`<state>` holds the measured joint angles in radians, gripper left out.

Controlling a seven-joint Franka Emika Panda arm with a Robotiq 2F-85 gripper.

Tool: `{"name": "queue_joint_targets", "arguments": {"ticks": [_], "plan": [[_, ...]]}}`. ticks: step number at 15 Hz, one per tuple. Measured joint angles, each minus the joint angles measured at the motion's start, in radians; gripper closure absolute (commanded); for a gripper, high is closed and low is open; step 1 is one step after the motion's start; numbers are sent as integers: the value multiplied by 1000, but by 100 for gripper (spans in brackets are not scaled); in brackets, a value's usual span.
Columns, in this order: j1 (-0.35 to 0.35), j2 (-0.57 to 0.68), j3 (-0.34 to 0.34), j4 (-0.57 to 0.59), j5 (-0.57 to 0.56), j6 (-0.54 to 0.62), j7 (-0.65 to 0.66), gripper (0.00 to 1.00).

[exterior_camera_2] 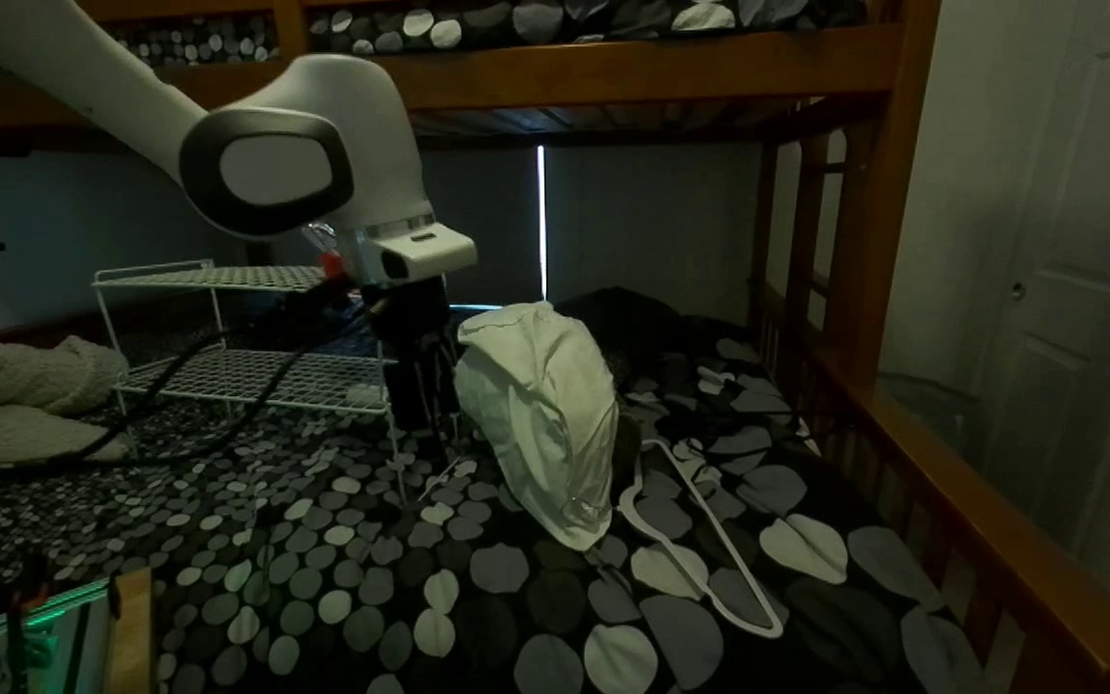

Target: Pick up the white coat hanger and put it on the top shelf of the white racks

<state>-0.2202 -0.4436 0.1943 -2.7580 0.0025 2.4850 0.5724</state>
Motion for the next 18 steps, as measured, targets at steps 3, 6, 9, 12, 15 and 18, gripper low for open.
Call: {"name": "queue_joint_targets", "arguments": {"ticks": [3,6,9,12,15,18], "plan": [[-71,192,-2,52,-68,78,148,0],[-75,353,-49,149,-71,67,174,0],[-73,400,-57,185,-71,64,177,0],[-36,400,-90,190,-95,63,236,0],[9,434,-127,229,-165,78,464,0],[54,532,-168,310,-184,115,657,0]]}}
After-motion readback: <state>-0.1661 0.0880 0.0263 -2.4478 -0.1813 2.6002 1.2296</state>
